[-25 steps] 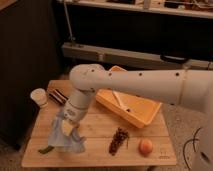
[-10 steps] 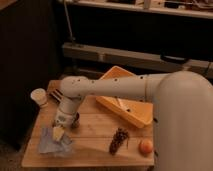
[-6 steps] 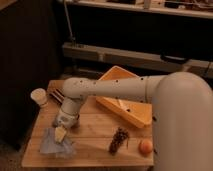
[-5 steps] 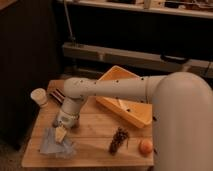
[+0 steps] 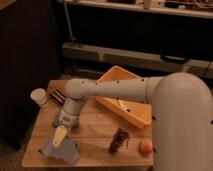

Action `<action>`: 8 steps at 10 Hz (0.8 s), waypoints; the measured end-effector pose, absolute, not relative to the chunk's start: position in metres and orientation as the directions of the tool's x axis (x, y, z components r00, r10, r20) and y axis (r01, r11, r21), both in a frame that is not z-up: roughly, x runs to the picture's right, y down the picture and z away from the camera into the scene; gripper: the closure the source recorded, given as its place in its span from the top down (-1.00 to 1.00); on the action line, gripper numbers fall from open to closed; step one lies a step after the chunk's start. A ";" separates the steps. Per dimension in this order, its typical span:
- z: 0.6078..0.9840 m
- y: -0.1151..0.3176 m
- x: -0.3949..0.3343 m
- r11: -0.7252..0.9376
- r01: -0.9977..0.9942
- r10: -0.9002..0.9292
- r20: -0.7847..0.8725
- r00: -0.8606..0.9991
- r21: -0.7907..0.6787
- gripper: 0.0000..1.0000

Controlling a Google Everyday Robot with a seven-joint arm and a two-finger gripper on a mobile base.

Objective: Place towel in plastic cup

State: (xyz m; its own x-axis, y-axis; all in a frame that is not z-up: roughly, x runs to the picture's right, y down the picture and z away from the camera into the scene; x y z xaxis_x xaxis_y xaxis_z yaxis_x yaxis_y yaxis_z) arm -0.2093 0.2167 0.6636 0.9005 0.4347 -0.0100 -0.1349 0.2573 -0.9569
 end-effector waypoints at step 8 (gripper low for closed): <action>0.663 0.212 -0.207 0.279 -0.168 0.435 -0.032 0.900 -0.945 0.60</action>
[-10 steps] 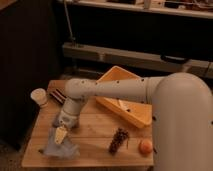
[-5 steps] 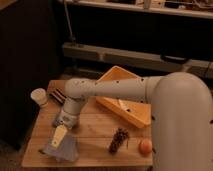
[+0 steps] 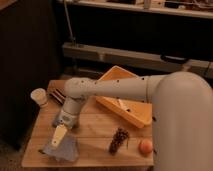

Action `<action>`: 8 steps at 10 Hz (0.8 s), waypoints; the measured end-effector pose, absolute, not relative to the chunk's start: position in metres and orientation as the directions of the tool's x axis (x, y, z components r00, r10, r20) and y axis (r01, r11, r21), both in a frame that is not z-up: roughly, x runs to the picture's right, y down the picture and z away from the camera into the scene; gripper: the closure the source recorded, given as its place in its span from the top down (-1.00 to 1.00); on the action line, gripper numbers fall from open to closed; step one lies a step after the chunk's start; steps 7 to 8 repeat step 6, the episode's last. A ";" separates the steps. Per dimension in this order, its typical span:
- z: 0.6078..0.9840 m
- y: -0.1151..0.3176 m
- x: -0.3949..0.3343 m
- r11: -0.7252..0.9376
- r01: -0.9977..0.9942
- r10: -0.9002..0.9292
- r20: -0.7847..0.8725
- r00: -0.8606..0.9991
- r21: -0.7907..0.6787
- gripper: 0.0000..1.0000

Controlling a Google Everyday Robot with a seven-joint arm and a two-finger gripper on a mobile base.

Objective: Place towel in plastic cup

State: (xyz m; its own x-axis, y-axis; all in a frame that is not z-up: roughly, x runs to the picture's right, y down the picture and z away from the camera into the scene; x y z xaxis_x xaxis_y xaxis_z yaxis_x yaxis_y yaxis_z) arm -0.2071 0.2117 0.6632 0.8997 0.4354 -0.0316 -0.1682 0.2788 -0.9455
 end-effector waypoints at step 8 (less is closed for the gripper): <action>0.662 0.201 -0.197 0.297 -0.205 0.476 -0.041 0.878 -0.933 0.60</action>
